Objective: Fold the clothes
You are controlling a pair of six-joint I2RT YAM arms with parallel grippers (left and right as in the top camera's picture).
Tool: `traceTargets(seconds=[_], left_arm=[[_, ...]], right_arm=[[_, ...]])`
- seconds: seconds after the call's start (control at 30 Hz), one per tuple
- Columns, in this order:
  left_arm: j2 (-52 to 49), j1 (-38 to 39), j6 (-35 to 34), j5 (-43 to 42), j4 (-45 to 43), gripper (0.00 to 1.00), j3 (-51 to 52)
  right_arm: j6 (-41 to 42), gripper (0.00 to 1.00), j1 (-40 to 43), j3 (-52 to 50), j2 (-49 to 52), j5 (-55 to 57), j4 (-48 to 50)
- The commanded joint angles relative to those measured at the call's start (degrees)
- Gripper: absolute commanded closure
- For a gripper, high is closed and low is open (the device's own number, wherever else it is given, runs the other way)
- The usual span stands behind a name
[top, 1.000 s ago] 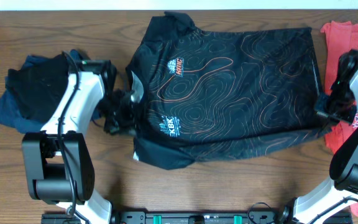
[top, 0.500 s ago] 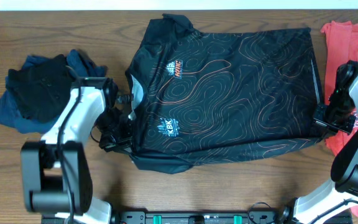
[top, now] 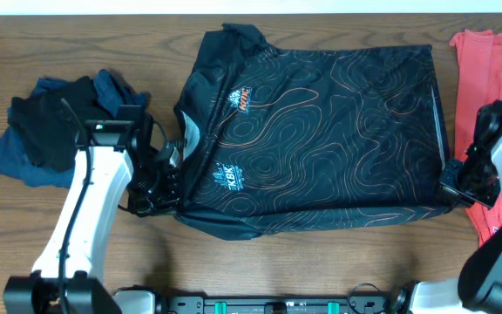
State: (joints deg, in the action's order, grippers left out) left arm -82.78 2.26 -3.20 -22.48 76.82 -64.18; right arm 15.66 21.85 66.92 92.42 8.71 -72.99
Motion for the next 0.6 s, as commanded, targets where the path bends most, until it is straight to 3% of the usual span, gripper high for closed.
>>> traceTargets(seconds=[0.0, 0.23, 0.57], left_arm=[[2.5, -0.3, -1.9, 1.0, 0.7, 0.94, 0.4], [3.7, -0.3, -4.3, 1.1, -4.1, 0.94, 3.9], [3.7, -0.3, -6.4, 1.1, -20.2, 0.94, 5.9]], right_arm=[[2.7, 0.99, 1.0, -1.7, -3.6, 1.6, 0.2], [3.6, 0.99, 1.0, -2.1, -6.2, 1.3, 2.8], [3.4, 0.99, 1.0, -2.1, -6.2, -0.6, 12.3]])
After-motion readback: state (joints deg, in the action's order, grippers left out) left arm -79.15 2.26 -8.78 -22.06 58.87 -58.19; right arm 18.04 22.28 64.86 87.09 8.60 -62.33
